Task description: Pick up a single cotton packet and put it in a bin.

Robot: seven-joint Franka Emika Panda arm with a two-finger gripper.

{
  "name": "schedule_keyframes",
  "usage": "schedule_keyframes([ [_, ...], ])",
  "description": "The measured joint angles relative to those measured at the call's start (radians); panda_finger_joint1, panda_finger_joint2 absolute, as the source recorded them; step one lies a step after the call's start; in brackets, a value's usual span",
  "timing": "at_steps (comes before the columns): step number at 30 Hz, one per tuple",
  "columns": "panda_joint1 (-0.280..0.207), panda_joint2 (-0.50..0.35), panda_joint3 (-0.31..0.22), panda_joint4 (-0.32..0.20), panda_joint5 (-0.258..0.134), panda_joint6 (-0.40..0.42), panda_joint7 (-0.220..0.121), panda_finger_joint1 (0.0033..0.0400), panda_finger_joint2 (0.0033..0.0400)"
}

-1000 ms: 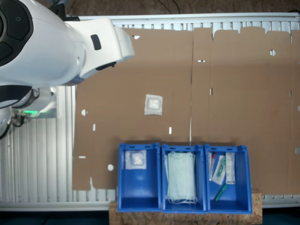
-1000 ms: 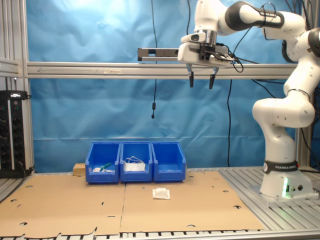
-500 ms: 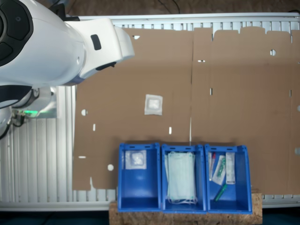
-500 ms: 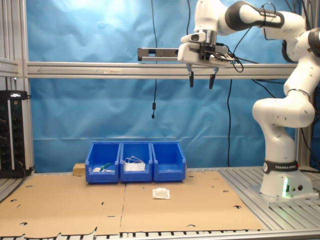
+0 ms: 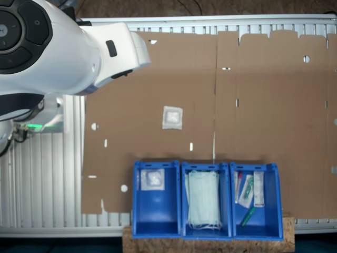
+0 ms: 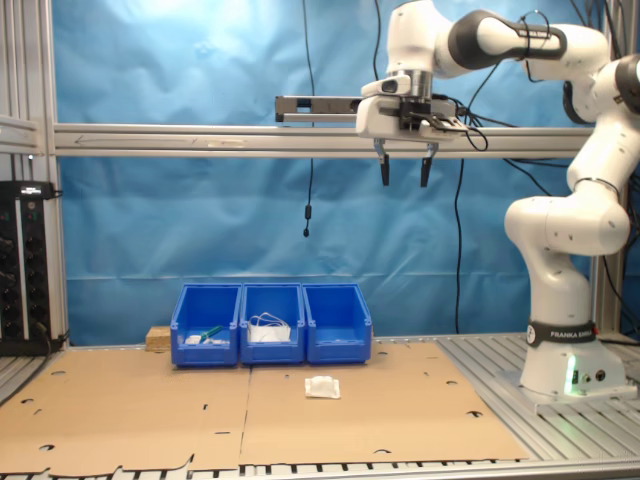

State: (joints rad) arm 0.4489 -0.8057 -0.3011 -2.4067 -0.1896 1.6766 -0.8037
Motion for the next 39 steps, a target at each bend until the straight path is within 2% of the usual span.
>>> schedule_keyframes([
  [4,-0.002,0.016,-0.004,-0.018,-0.009,0.019,0.0,0.04,0.04],
  [12,-0.018,0.065,-0.014,-0.064,-0.052,0.09,0.0,0.04,0.04],
  [21,-0.037,0.149,-0.047,-0.103,-0.079,0.174,0.0,0.04,0.04],
  [33,-0.062,0.243,-0.07,-0.132,-0.089,0.274,0.0,0.04,0.04],
  [39,-0.083,0.288,-0.072,-0.16,-0.09,0.35,0.0,0.04,0.04],
])
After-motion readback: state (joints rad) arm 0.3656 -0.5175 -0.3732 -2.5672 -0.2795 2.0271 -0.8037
